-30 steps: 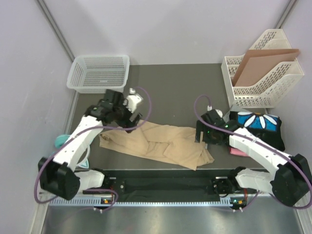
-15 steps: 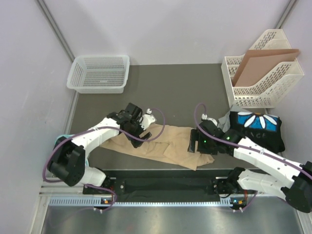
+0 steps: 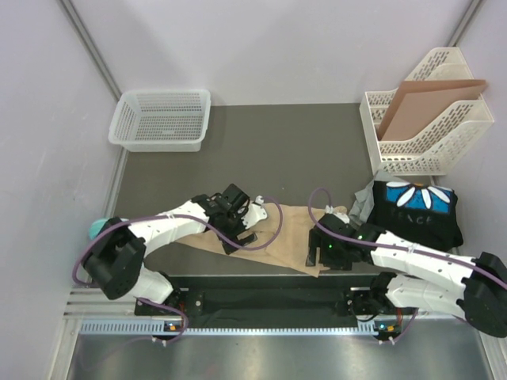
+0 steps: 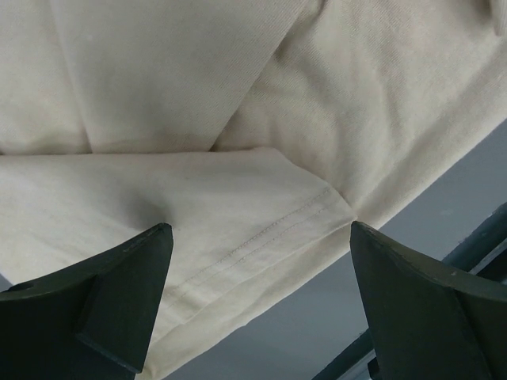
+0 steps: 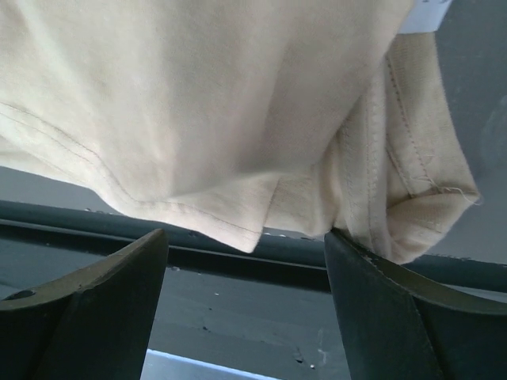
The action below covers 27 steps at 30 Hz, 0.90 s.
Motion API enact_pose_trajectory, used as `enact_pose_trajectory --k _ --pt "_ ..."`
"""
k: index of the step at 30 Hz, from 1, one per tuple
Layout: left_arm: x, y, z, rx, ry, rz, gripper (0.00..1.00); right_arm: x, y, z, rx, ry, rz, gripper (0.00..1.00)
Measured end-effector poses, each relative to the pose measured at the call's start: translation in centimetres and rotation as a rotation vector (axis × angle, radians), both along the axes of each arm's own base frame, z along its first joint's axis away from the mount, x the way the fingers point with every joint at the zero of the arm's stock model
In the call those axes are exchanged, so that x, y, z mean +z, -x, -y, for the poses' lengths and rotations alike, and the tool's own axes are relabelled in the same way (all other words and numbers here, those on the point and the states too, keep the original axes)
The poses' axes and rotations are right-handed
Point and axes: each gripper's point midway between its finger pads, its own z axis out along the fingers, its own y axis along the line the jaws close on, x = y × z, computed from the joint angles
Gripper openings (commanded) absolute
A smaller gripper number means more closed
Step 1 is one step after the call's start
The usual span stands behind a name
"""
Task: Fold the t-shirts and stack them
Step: Flatten out the tshirt
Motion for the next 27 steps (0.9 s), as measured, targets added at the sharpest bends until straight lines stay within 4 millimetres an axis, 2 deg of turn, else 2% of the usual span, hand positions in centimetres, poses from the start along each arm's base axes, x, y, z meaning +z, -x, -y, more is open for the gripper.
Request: enact_pose_trajectory --k 8,12,17,18,19,23,27 --pt "-1.8 0.5 -0.1 0.012 -0.049 -0.044 0.92 -0.8 -0.3 -0.7 -0.011 -0.014 -0.002 0.77" --pt "-1.8 0.4 0.0 0.016 -0.048 -0.038 0.73 -0.9 -0.2 -0.9 -0.006 -0.012 0.0 0.76" --pt "-2.1 0.7 0.1 0.014 -0.048 -0.053 0.64 -0.9 0.4 -1.4 0.024 -0.01 0.007 0.74" --pt "-2.1 0.7 0.1 0.017 -0.046 -0.057 0.61 -0.9 0.6 -1.6 0.033 -0.012 0.006 0.73" --pt "-2.2 0.8 0.2 0.016 -0.043 -0.062 0.51 -0.9 1.0 -2.0 0.046 -0.019 -0.004 0.73" --pt "-2.2 1.1 0.4 0.019 -0.037 -0.075 0.35 -1.2 3.1 -3.2 0.111 -0.029 -0.05 0.72" --pt "-2.2 1.0 0.5 0.021 -0.036 -0.069 0.23 -0.1 4.0 -4.1 0.159 -0.013 -0.052 0.72"
